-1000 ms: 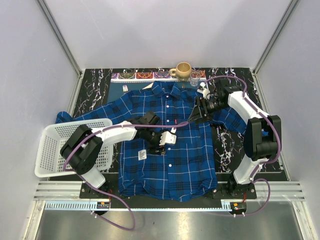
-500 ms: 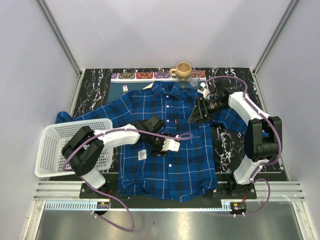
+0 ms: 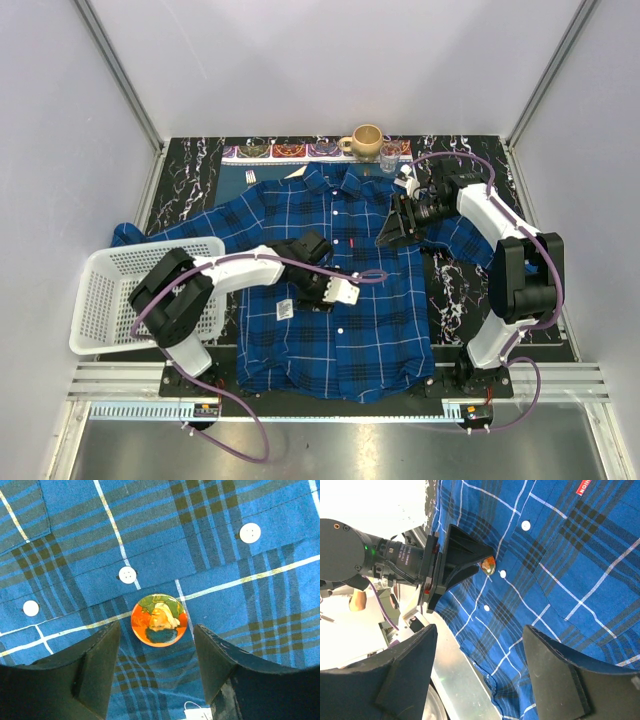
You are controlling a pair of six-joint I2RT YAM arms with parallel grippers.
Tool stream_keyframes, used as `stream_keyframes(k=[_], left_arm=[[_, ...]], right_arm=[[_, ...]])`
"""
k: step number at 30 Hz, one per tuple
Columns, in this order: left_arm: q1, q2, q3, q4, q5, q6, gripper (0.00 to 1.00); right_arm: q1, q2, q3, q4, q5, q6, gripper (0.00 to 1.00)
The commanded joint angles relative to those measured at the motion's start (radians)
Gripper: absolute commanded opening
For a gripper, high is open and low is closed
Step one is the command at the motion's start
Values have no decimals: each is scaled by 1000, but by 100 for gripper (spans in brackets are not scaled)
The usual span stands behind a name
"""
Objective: Pin the brooch onto the clothing
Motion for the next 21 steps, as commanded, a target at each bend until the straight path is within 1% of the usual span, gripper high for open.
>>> stream_keyframes(k=[1,10,15,18,21], left_arm=[[-10,24,49,-10,-1,32,63],[-21,59,83,-57,-3,50,58],[-24,77,95,-71,-12,59,44],[-24,71,93,-73,-14,69,40],[-24,28,92,-79,6,75,37]], right_arm=[[-5,-25,8,0,-29,-12,75],[-5,-25,5,0,-34,-22,75],[-3,-28,0,-3,-37,-25,75],[-5,-29,0,-6,-39,-26,75],[-5,-31,0,-6,-40,-29,75]])
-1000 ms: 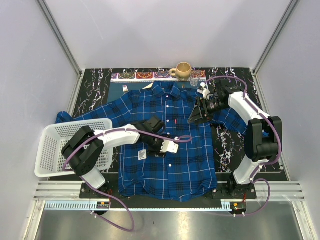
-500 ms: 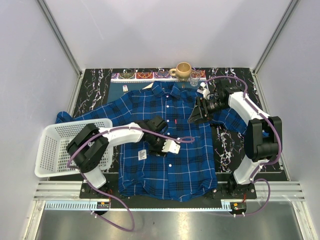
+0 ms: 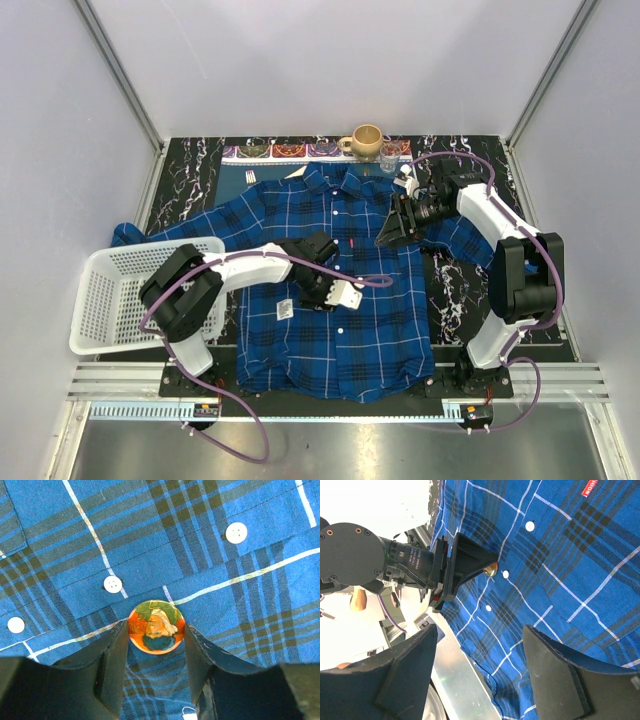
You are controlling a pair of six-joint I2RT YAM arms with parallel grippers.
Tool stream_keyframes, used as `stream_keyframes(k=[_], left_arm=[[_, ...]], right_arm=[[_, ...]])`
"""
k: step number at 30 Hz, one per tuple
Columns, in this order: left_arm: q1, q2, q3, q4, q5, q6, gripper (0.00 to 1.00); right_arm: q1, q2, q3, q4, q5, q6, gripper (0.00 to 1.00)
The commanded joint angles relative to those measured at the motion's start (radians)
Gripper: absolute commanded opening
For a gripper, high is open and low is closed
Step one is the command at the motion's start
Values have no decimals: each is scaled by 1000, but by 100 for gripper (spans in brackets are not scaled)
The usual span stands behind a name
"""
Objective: Pin the brooch onto the clothing
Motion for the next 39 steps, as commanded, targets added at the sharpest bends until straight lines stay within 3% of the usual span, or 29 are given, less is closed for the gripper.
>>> stream_keyframes(k=[1,13,17,23,25,27,34,39], left_arm=[[-4,-48,30,-4,12,26,37],[3,-244,23,57,50,-45,36],[85,-307,81,85,214,-196,35],[187,-283,266,-31,502,-450,33],[210,-273,308,-55,541,-534,33],[230,-261,325,-55,610,-586,33],[273,-235,348,-65,742,-729,32],[273,-221,354,-75,804,-763,32]], right_arm=[[-5,-31,0,-6,-25,-23,75],[-3,-26,9,-9,-69,-28,74],[-3,-87,-11,31,-140,-92,77],[-3,-379,-155,287,-114,-273,82],[7,-489,-211,377,-96,-344,83],[33,-546,-235,387,-59,-478,83],[251,-744,-370,537,85,-752,81],[366,-772,-433,621,128,-905,73]])
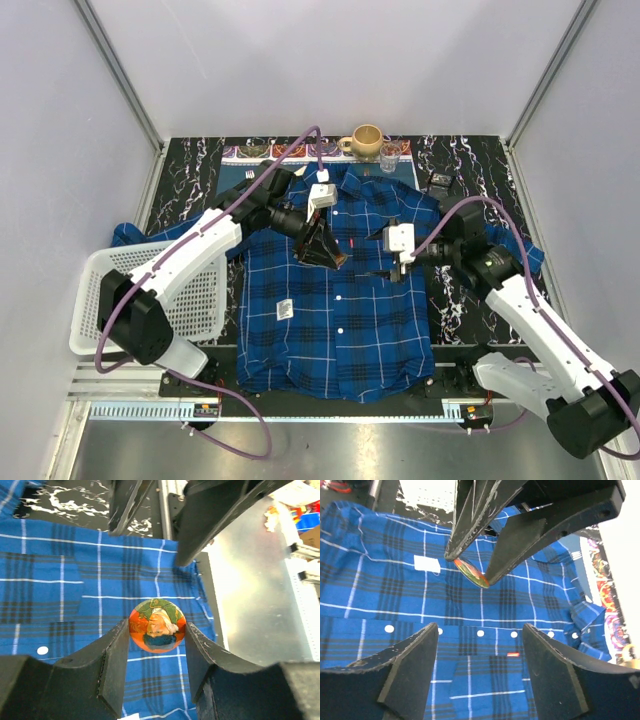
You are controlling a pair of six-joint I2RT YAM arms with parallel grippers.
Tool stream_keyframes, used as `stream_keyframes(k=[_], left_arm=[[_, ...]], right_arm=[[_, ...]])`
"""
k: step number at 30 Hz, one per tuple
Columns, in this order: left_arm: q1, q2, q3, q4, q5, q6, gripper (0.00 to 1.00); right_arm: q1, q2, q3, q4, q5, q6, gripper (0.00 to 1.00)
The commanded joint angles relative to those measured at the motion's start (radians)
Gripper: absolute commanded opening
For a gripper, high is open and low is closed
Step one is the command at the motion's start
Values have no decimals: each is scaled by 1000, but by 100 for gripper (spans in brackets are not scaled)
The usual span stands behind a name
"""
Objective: Pin the brooch onto the clothing
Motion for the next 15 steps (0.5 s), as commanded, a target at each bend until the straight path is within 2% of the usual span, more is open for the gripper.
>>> stream_keyframes(k=[1,5,15], left_arm=[[2,13,55,-10,132,-74,32],[2,31,75,-51,157,-57,31],[2,59,72,-71,177,-59,29]], right_arm=[[82,-17,-47,162,77,-195,68],[123,8,-27,165,80,-193,61],[174,18,3,144,52,-218,52]])
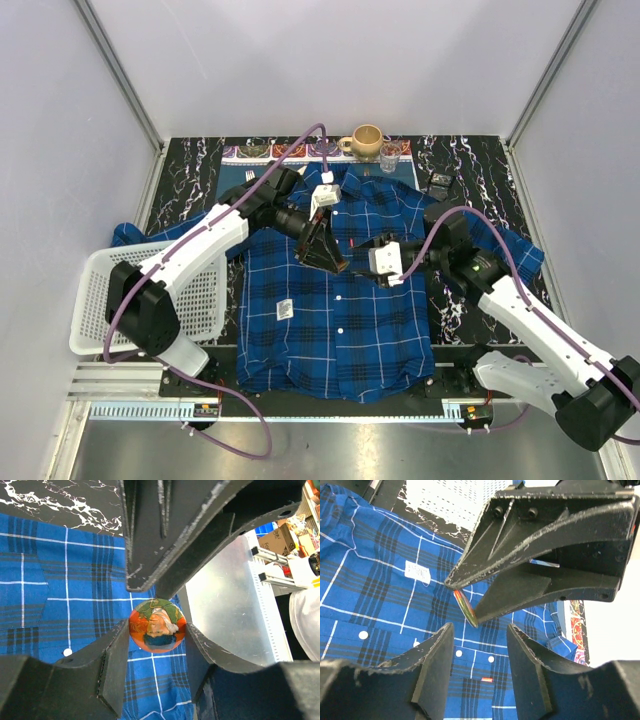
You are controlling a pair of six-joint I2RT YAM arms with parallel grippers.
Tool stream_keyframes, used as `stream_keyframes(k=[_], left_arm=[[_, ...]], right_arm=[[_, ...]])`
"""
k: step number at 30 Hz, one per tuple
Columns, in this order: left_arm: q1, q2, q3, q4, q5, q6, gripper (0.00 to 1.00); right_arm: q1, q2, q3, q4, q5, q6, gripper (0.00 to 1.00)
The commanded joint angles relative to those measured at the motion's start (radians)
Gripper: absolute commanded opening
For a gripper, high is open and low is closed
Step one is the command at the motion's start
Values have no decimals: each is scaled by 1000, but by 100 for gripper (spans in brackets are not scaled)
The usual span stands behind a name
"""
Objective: Pin the brooch onto the clothing
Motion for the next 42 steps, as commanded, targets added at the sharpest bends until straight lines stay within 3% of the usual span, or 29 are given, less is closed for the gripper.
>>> stream_keyframes(k=[1,12,19,23,25,26,27,31,34,35,38,42], left_arm=[[2,7,42,-6,59,-11,29],[2,26,51,-6,67,-17,29],[2,30,45,-6,79,-24,28],[2,29,43,-6,76,-21,28],[2,27,43,-6,68,-23,31],[4,20,51,-7,65,-26,35],[10,16,56,-7,53,-32,49],[81,-34,77,50,7,-93,66],[173,-131,12,319,-34,-286,73],[212,-155,-12,485,-48,-407,74],[260,-244,-93,748,-137,-544,79],[257,-342,-168,902,-316,-630,79]], right_arm=[[26,4,48,13,-22,-45,52],[62,50,68,-13,-20,-49,48],[74,64,71,-22,-25,-73,36],[77,75,83,-27,-20,-84,22],[75,78,89,-28,-16,-79,1],[77,79,92,-27,-11,-60,0],[75,83,101,-16,12,-40,0],[69,118,172,85,179,312,0],[0,182,281,88,193,555,0],[-22,208,302,102,183,614,0],[-92,239,364,159,159,850,0],[-141,248,393,295,130,1160,0]])
